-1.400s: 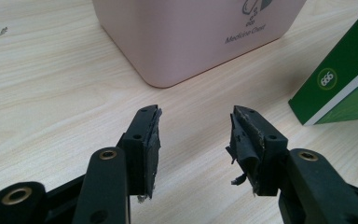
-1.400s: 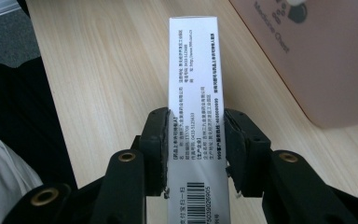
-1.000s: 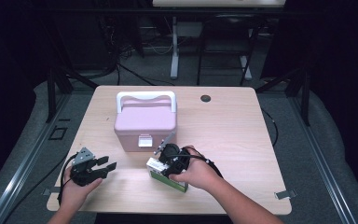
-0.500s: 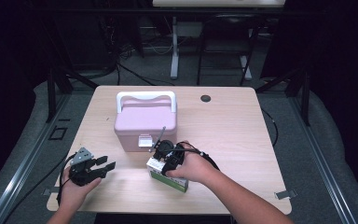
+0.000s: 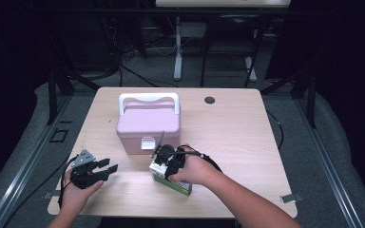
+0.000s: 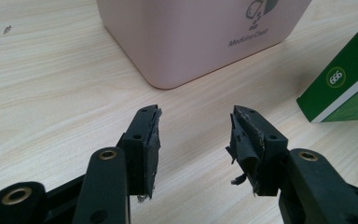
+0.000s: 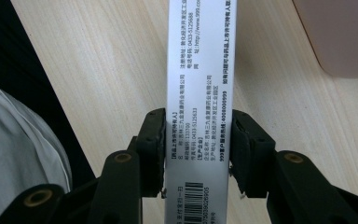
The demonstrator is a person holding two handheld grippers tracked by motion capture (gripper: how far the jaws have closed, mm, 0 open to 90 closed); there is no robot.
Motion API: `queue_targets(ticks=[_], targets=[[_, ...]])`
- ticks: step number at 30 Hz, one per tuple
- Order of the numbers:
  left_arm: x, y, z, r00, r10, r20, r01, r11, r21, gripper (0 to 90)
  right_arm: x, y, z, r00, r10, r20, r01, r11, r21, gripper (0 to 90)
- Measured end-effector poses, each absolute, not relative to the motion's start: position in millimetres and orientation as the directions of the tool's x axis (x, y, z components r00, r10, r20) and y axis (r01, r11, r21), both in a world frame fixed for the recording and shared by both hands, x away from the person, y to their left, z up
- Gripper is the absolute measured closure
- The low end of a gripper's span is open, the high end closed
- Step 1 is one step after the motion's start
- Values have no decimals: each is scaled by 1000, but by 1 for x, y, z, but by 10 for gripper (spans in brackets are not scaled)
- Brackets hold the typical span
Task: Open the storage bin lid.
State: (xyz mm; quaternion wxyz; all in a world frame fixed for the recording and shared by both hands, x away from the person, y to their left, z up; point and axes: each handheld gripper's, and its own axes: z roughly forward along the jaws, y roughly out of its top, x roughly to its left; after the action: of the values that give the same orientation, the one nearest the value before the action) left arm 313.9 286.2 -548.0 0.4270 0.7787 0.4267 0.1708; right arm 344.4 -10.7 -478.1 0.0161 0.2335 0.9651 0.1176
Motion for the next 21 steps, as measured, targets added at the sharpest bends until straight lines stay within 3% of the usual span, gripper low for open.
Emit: queue_targets(ticks=[21], targets=[[315,287,-546,583,806,-100,511,-268,817,519,349,-3,-478,-886,463,35,462,873,157,595]])
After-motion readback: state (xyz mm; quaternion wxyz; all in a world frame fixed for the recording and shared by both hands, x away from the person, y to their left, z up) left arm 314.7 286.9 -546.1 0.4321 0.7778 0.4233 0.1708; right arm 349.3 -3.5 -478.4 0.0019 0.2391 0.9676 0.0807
